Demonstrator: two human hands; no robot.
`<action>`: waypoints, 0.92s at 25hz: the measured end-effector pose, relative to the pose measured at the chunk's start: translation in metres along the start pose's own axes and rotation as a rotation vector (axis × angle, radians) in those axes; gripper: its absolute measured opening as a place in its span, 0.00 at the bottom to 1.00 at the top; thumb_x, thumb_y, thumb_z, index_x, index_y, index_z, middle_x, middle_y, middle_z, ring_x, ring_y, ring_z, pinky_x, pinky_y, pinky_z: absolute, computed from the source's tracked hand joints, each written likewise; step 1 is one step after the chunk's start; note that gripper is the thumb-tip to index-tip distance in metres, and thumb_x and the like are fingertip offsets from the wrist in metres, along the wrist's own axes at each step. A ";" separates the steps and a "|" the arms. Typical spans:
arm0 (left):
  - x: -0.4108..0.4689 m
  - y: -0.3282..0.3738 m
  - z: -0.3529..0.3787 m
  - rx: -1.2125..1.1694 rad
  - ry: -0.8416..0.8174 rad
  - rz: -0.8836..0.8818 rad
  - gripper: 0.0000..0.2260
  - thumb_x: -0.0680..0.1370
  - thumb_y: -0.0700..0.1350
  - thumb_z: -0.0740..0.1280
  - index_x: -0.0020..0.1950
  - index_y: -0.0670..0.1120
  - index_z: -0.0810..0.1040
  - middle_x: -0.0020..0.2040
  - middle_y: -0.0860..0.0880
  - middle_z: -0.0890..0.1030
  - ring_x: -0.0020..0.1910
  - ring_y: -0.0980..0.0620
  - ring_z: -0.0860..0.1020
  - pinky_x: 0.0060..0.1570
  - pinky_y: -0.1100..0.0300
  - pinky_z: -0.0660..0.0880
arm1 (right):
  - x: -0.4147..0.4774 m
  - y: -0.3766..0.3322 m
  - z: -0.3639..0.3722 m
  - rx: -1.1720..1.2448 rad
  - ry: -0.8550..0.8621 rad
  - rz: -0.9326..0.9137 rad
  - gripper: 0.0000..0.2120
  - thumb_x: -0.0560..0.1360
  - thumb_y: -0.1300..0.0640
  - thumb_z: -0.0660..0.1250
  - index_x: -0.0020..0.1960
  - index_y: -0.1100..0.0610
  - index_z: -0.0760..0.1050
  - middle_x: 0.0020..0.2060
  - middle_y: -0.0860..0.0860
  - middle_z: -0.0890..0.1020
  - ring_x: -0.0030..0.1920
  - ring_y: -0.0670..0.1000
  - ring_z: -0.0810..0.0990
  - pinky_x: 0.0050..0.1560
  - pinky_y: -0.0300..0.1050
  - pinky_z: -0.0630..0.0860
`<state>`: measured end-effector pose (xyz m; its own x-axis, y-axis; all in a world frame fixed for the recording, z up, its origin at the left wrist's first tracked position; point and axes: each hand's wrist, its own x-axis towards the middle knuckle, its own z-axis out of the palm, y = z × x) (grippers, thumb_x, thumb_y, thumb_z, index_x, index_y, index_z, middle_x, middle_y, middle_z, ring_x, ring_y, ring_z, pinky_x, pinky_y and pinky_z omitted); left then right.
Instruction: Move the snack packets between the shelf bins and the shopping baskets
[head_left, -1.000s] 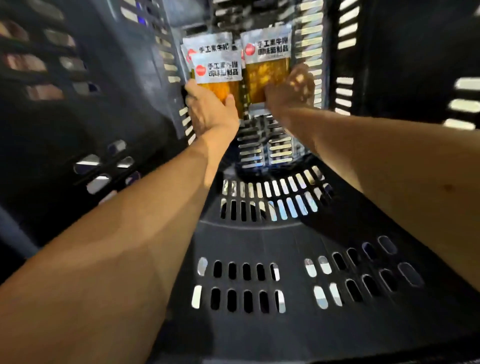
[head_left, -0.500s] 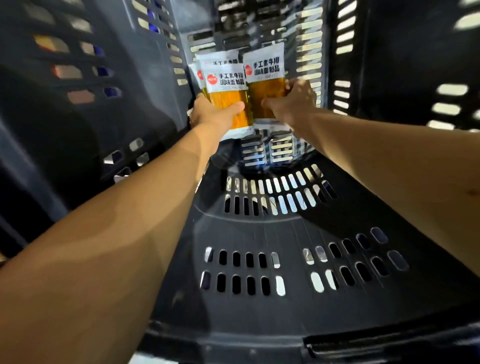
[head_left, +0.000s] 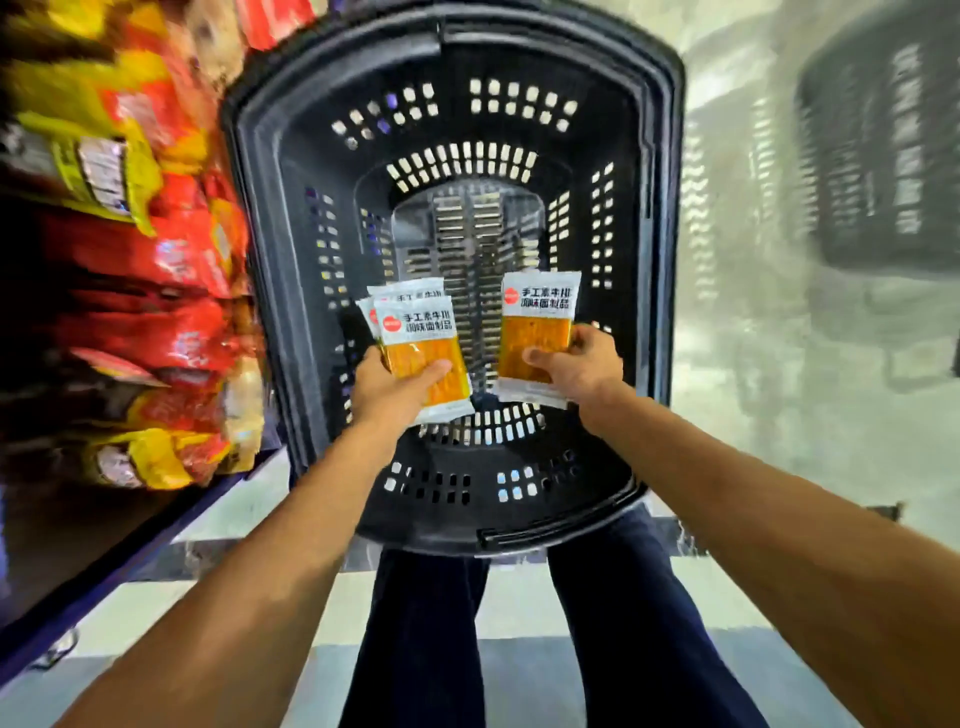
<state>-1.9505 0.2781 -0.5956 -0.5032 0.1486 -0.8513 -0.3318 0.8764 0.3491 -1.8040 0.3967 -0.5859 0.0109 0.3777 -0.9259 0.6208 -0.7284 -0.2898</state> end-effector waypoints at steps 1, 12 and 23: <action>-0.025 0.009 -0.007 0.007 -0.004 0.023 0.21 0.68 0.46 0.77 0.58 0.48 0.73 0.55 0.48 0.81 0.54 0.49 0.79 0.57 0.56 0.74 | -0.023 -0.007 -0.012 0.012 -0.001 -0.029 0.15 0.69 0.59 0.74 0.51 0.54 0.72 0.52 0.52 0.81 0.50 0.50 0.79 0.53 0.42 0.75; -0.292 0.089 -0.092 -0.211 -0.091 0.268 0.20 0.69 0.41 0.75 0.59 0.47 0.74 0.53 0.48 0.81 0.50 0.50 0.80 0.55 0.53 0.76 | -0.289 -0.063 -0.143 0.146 -0.176 -0.460 0.14 0.67 0.68 0.73 0.44 0.52 0.76 0.40 0.48 0.82 0.39 0.45 0.82 0.47 0.46 0.79; -0.372 0.040 -0.158 -0.168 -0.302 0.421 0.19 0.71 0.41 0.73 0.60 0.47 0.72 0.49 0.50 0.79 0.44 0.55 0.78 0.47 0.59 0.74 | -0.415 0.061 -0.119 0.503 0.085 -0.436 0.18 0.69 0.67 0.72 0.58 0.62 0.76 0.50 0.58 0.82 0.43 0.53 0.82 0.39 0.38 0.81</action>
<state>-1.9026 0.1852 -0.2034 -0.3768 0.6178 -0.6902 -0.2865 0.6308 0.7211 -1.6769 0.2633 -0.1901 -0.0832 0.7264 -0.6822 0.1414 -0.6690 -0.7296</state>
